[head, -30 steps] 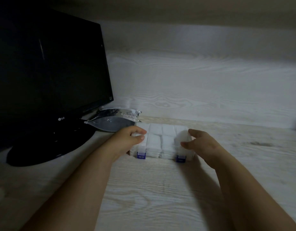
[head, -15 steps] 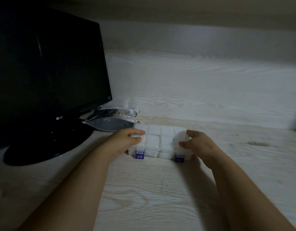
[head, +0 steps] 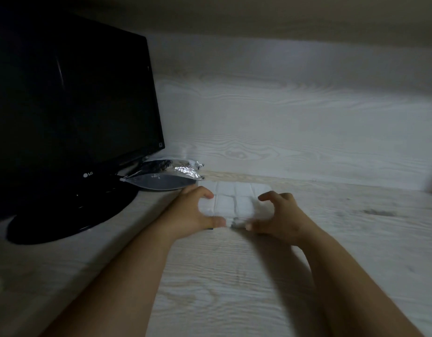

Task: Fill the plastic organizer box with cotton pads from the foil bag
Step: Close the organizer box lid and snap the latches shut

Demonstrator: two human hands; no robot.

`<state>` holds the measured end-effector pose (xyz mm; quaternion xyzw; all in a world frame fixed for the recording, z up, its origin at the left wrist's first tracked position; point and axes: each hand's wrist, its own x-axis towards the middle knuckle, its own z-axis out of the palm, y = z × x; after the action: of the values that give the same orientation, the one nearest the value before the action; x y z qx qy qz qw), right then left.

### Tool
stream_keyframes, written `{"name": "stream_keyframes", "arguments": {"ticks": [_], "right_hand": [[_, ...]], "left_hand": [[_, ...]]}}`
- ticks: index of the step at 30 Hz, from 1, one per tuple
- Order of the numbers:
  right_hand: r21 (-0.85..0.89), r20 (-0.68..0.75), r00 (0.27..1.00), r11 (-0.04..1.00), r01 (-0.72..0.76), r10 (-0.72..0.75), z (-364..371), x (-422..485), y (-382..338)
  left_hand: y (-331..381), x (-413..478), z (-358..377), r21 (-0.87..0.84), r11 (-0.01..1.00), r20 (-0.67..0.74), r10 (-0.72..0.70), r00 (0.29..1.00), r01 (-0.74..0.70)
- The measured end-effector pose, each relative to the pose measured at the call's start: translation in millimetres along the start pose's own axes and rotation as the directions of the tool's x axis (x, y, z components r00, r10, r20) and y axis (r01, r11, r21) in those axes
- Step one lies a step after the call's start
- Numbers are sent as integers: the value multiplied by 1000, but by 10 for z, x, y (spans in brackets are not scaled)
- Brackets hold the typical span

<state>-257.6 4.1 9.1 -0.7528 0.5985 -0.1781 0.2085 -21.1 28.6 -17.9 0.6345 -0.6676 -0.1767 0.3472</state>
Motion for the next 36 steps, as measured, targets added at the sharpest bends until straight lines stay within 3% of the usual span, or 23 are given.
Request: {"name": "stream_keyframes", "arguments": {"ticks": [3,9,15,18,24,28,36], "right_hand": [[-58,-48,999,998,1,-4,46,-3,-13],[-121,-93,996,992,-16,5,112,-32,-82],[-166,-20,1000,986,-26,23,107,-79,-197],[-165,-2,1000,986,5,-5,57,-95,-211],[-75,-63,997,996,45,-50,-64,-115,-140],[-20,-64,995,997,71,-72,-107,-108,-94],[-17,-67,995,997,69,-70,-94,-65,-61]], "left_hand": [[26,-21,61,168,986,-1,14,1000,-14],[150,-54,111,281,959,-59,0,998,16],[340,-78,219,396,902,-125,-131,983,171],[367,-98,192,396,909,-118,-92,989,132],[152,-55,-56,140,990,-52,-24,998,31],[95,-34,-97,74,997,2,-13,1000,13],[42,-27,-118,-32,999,-31,-35,999,34]]}}
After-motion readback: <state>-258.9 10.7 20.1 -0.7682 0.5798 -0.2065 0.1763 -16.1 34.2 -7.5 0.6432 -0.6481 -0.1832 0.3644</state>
